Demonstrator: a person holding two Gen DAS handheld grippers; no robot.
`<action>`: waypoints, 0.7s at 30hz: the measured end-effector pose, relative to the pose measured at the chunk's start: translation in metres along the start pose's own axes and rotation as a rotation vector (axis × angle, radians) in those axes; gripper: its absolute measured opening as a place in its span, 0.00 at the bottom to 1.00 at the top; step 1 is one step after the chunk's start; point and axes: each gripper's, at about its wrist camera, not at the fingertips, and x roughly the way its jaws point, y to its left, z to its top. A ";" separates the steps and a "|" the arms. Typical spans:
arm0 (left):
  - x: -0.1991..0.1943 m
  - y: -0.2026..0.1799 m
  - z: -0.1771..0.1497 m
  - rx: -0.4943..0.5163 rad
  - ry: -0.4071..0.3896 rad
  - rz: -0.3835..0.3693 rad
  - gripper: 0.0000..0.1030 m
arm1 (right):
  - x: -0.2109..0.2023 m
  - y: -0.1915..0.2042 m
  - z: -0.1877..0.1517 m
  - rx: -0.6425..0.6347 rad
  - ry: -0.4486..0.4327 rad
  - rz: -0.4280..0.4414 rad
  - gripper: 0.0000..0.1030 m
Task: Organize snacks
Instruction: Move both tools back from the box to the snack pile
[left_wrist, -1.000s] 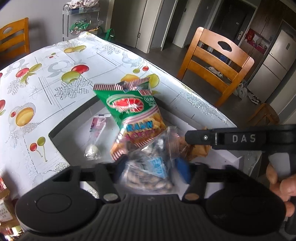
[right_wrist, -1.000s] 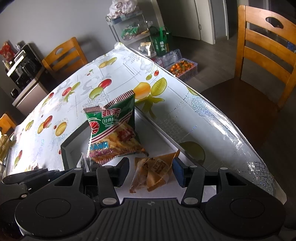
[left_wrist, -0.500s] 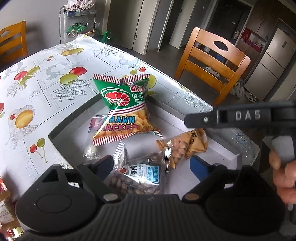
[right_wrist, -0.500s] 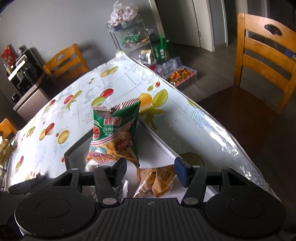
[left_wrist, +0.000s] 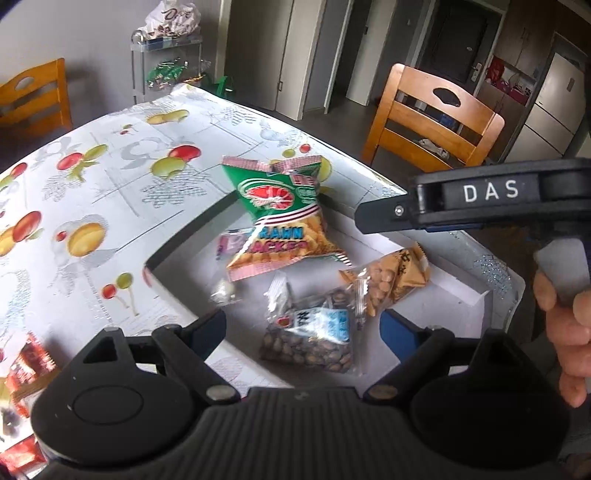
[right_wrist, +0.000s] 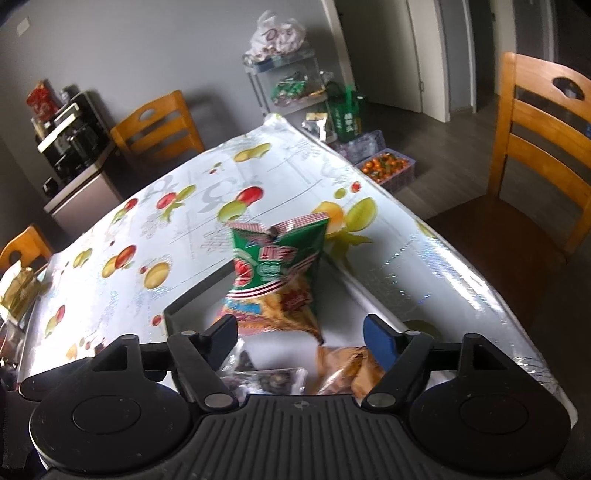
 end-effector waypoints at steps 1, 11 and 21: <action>-0.003 0.003 -0.002 -0.005 0.002 0.006 0.88 | 0.000 0.004 -0.001 -0.008 0.001 0.004 0.75; -0.034 0.038 -0.026 -0.073 -0.003 0.086 0.97 | 0.002 0.050 -0.007 -0.095 0.016 0.070 0.79; -0.067 0.074 -0.053 -0.135 -0.025 0.172 0.98 | 0.008 0.098 -0.020 -0.170 0.045 0.137 0.79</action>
